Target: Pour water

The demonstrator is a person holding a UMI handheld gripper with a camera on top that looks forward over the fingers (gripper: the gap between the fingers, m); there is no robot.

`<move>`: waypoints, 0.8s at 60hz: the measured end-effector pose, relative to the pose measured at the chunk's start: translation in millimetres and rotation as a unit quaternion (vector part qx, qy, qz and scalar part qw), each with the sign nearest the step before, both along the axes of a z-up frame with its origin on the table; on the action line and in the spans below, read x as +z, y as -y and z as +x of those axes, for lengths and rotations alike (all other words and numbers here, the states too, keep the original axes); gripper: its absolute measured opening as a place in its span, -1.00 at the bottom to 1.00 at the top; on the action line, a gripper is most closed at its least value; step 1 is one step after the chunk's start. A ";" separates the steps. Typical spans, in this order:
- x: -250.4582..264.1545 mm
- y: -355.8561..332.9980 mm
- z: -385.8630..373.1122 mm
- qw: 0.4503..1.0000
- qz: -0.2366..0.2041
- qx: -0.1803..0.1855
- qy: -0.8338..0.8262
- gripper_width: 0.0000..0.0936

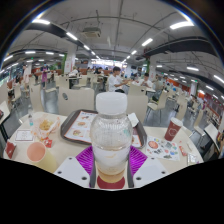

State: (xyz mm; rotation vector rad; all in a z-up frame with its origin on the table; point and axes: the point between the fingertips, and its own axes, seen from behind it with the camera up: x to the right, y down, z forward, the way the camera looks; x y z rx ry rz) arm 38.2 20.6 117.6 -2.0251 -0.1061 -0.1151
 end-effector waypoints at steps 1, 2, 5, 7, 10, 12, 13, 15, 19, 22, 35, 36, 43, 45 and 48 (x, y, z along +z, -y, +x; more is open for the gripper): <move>-5.9 -2.3 3.8 1.000 -0.003 -0.001 -0.005 -0.10; -8.7 0.5 2.3 1.000 -0.004 -0.004 -0.008 -0.10; -20.5 3.6 5.2 1.000 -0.009 -0.010 -0.020 -0.10; -29.2 6.2 6.4 0.999 -0.014 -0.014 -0.028 -0.10; -43.6 7.0 10.2 0.999 -0.020 -0.018 -0.035 -0.09; -52.9 9.2 12.1 0.999 -0.024 -0.020 -0.034 -0.09; -57.9 10.9 13.4 0.999 -0.028 -0.022 -0.033 -0.08; -54.4 10.7 13.5 0.999 -0.008 -0.023 -0.039 -0.07; -54.8 13.1 15.6 0.999 -0.006 -0.027 -0.045 -0.05; -54.7 14.2 16.0 0.998 -0.002 -0.028 -0.052 0.04; -50.4 31.1 27.5 0.997 -0.042 -0.036 -0.052 0.78; -47.4 35.4 27.7 0.997 -0.046 -0.038 -0.050 0.76; -18.2 71.5 26.4 0.996 -0.071 -0.046 -0.043 0.81; -9.9 83.3 26.5 0.995 -0.079 -0.051 -0.045 0.81; 3.9 105.8 22.4 0.993 -0.088 -0.055 -0.047 0.80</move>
